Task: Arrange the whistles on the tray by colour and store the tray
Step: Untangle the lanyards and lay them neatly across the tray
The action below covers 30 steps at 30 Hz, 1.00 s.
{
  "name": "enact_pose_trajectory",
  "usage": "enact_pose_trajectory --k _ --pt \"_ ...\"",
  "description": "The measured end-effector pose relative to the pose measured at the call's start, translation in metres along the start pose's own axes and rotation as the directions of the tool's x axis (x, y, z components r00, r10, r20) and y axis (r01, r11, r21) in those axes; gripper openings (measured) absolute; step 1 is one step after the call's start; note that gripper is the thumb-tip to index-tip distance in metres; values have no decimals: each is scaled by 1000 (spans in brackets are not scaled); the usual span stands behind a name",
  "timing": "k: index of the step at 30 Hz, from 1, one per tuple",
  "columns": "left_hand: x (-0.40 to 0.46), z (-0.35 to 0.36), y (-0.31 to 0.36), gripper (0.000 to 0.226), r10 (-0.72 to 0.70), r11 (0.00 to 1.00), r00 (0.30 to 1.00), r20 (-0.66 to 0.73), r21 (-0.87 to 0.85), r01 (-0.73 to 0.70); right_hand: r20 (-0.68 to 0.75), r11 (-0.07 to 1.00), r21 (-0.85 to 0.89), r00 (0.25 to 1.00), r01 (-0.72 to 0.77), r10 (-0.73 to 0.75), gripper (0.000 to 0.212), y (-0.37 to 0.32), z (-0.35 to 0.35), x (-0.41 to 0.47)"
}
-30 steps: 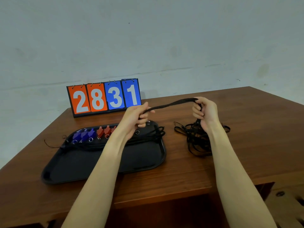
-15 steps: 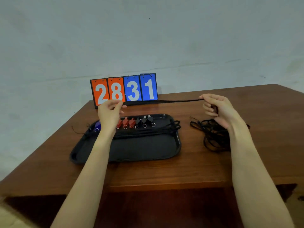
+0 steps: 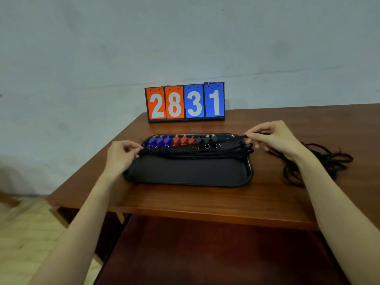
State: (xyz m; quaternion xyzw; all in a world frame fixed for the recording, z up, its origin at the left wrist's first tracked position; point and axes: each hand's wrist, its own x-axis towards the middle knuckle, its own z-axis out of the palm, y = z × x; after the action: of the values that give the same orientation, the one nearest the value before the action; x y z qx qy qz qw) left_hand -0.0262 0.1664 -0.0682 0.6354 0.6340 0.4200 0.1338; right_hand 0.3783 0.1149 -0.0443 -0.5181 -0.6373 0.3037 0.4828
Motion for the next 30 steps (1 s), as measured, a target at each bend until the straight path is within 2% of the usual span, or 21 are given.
enact_pose_trajectory --k 4,8,15,23,26,30 --pt "2 -3 -7 7 27 996 999 -19 80 -25 57 987 -159 998 13 -4 5 4 4 2" --pt "8 2 -9 5 22 978 999 -26 206 -16 134 948 -299 988 108 -71 5 7 13 3" --pt "11 10 -4 11 85 899 991 99 422 -120 155 812 -564 985 147 -70 13 16 28 5" --pt "16 14 -5 12 166 844 983 79 504 -183 104 689 -717 993 112 -53 9 13 39 3" --pt "16 16 -6 13 217 786 974 59 581 -211 122 647 -751 991 132 -59 7 15 41 2" --pt "15 20 -10 15 248 754 969 -16 631 -183 142 650 -740 985 174 -101 5 16 41 1"
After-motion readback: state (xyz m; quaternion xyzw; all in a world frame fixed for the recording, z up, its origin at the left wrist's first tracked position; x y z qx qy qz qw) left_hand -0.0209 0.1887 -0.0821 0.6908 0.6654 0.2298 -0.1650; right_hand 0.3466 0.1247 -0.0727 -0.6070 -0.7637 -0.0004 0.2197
